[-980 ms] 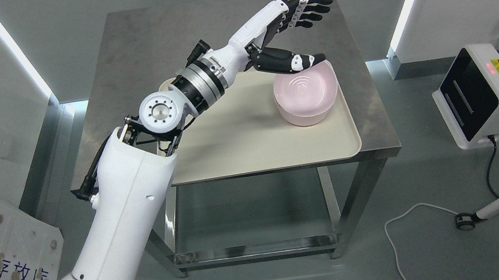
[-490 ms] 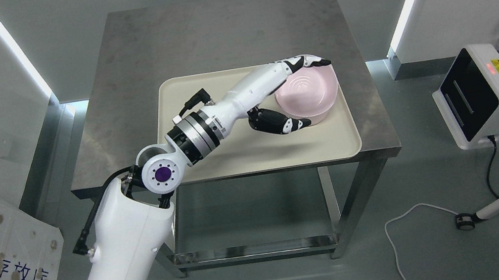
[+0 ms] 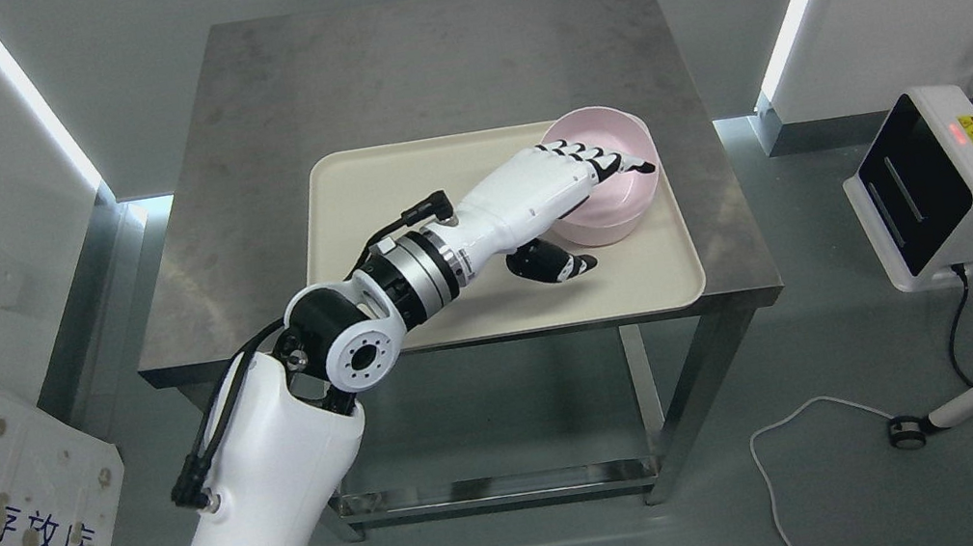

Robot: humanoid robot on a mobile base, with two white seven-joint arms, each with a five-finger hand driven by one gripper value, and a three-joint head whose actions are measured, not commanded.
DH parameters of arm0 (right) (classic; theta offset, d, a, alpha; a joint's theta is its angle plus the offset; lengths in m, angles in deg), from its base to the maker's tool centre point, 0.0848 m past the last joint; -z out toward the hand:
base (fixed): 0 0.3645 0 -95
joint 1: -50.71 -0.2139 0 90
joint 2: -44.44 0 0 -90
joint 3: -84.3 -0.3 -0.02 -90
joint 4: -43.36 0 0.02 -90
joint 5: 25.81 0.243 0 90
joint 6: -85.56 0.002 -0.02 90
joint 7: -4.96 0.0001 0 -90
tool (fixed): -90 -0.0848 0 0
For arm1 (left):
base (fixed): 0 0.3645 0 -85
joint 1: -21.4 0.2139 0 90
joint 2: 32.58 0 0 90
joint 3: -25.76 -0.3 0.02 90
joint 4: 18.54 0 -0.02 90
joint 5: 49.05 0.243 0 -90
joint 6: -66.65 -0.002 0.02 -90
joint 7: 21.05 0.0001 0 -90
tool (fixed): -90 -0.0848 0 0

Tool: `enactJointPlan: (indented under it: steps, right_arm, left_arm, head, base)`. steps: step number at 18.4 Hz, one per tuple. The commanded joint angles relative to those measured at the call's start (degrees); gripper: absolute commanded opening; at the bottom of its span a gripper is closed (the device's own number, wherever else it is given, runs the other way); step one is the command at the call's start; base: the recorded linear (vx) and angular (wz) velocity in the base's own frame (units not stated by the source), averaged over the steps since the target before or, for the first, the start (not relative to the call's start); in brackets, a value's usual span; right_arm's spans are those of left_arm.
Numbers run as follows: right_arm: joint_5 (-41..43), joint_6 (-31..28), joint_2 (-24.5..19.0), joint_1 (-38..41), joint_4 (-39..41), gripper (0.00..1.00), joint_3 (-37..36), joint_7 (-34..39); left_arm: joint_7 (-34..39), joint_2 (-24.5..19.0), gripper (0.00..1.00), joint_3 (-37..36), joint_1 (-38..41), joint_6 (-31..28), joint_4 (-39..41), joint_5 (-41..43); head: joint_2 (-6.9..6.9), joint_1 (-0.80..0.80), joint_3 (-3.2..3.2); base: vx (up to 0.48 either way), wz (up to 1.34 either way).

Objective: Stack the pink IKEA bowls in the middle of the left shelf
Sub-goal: 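Regrasp the stacked pink bowls at the rim with the left hand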

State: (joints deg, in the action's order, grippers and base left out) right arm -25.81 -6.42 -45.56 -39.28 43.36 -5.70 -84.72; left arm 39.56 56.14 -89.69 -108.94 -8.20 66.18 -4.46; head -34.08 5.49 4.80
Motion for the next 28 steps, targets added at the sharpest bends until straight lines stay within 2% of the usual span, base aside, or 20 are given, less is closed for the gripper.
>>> enactJointPlan:
  steps: [1,4,19,23,28]
  right_arm:
    - [0.0,0.1,1.0,1.7,1.9,1.0,-0.6,0.0]
    - [0.0,0.0,1.0,1.7,1.9,1.0,-0.7,0.0]
    - [0.0,0.0,1.0,1.7,1.9,1.0,-0.6,0.0]
    - [0.0,0.0,1.0,1.7,1.9,1.0,-0.7,0.0]
    - [0.0,0.1,1.0,1.7,1.9,1.0,-0.6,0.0]
  left_arm:
    - [0.2,0.3,0.79,-4.7,-4.2,-1.5,-6.3,6.6]
    - [0.1,0.3,0.78,-4.9,-6.3,-1.6,-10.3,6.9]
    - [-1.0,0.3,0.69,-10.1,-6.6,-8.2,-12.0,7.0]
    - [-1.3,0.3,0.58,-9.9,-6.7,-8.2,-11.9,6.6]
    - [-2.8,0.3,0.36,-9.7,-6.8,-8.0,-12.0,6.3]
  head:
    - [0.0,0.0,0.0]
    - [0.0,0.0,0.0]
    - [0.0,0.0,0.0]
    - [0.0,0.0,0.0]
    - [0.0,0.0,0.0]
  base:
    - [0.0,0.0]
    - [0.0,0.0]
    - [0.0,0.0]
    - [0.0,0.0]
    - [0.0,0.0]
